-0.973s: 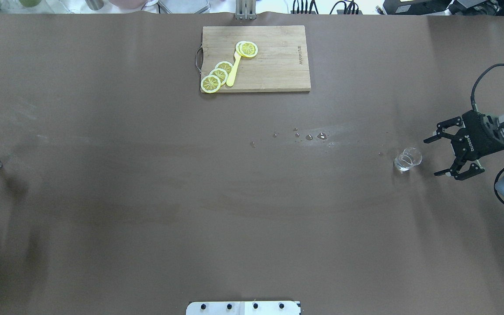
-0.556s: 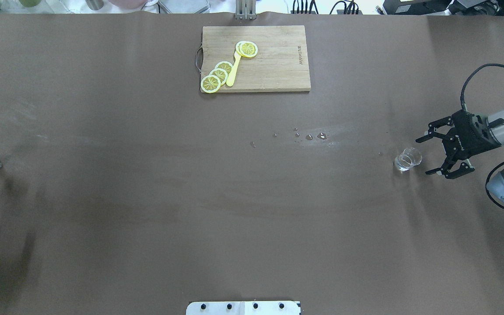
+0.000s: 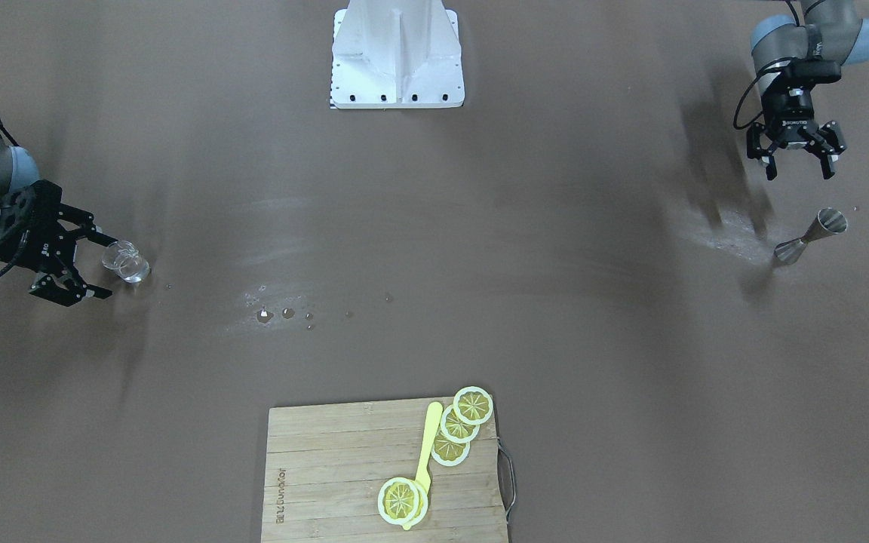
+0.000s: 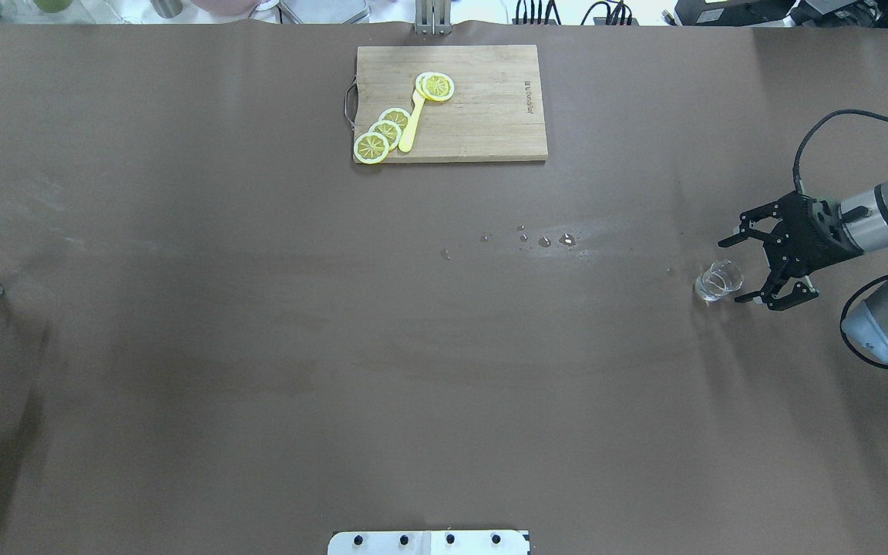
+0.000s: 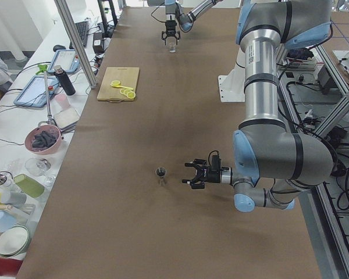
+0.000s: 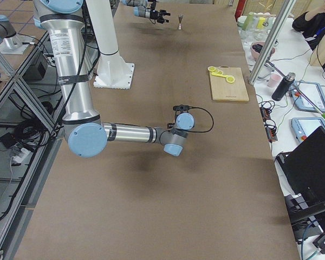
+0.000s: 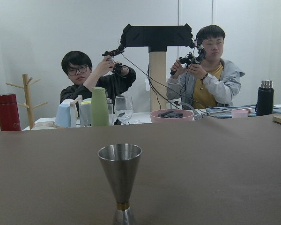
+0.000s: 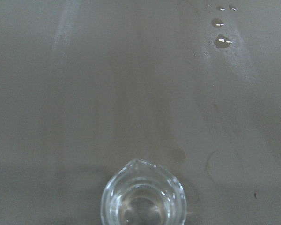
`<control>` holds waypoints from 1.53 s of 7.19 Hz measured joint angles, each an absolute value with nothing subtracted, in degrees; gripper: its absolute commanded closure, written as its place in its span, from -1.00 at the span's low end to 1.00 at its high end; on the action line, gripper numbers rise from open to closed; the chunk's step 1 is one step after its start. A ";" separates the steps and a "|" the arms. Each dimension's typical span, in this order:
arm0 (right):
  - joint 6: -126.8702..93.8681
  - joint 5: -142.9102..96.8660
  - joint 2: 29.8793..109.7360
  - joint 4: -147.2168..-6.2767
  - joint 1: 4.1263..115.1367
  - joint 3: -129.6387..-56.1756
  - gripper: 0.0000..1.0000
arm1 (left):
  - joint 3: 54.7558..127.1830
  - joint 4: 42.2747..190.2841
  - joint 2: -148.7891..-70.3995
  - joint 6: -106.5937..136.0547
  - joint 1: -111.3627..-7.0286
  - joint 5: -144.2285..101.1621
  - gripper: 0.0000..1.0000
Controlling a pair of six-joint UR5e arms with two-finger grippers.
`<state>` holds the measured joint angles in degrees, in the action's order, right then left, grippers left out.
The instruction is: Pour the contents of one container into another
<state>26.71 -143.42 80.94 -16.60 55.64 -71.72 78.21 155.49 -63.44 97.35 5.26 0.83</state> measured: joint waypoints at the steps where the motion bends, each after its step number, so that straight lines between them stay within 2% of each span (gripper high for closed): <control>1: 26.51 -143.10 80.84 -16.14 55.62 -71.51 -0.93 | 78.00 153.43 -64.27 100.98 3.30 1.00 -0.97; 5: 25.50 -142.94 80.82 -12.94 54.59 -70.30 -0.91 | 77.64 151.71 -66.76 113.56 1.35 0.89 -0.97; 8: 23.62 -143.05 80.86 -10.75 53.14 -69.91 -0.88 | 77.71 141.03 -67.12 117.93 0.20 -0.51 -0.97; 9: 23.46 -143.10 80.89 -10.61 52.80 -69.86 -0.80 | 77.88 139.66 -67.79 118.49 -0.63 -1.54 -0.97; 11: 23.33 -143.24 80.93 -10.55 52.52 -69.75 -0.51 | 78.00 138.59 -70.12 123.55 -2.79 -2.29 -0.97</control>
<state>23.33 -143.24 80.93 -10.55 52.52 -69.75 78.00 138.59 -70.12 123.55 -2.79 -2.29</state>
